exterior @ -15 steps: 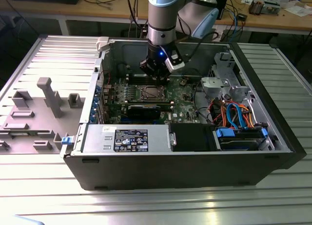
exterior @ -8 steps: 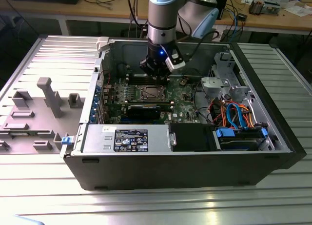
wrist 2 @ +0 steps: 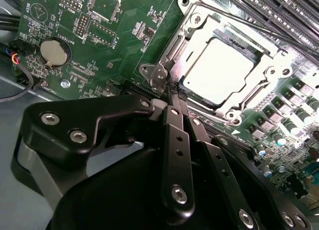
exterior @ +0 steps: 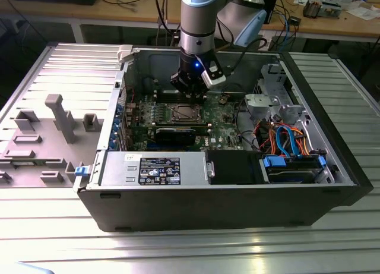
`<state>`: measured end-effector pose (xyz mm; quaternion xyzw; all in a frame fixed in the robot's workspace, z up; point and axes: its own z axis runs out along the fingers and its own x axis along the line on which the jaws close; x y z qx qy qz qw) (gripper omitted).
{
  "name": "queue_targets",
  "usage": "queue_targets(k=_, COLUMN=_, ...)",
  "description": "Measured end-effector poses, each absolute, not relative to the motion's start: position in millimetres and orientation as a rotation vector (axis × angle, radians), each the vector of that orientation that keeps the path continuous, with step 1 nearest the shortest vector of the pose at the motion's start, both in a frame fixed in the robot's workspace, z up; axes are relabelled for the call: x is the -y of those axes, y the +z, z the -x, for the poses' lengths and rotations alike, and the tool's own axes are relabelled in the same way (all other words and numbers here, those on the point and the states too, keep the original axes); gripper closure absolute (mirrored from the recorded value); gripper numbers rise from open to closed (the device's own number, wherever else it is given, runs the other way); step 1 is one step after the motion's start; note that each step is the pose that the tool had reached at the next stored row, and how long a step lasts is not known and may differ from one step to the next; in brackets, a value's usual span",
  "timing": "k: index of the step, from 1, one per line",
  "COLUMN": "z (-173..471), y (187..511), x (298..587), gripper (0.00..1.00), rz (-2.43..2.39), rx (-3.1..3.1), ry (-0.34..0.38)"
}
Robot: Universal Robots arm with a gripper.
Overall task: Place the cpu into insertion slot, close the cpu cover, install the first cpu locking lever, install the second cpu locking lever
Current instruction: 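Install the second cpu locking lever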
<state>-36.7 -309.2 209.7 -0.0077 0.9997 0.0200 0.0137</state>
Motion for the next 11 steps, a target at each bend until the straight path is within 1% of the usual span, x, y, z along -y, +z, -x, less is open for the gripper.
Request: queue_targets(k=11, z=36.7, y=209.6, x=314.1, gripper=0.89, rz=0.024, rx=-3.113, ry=0.062)
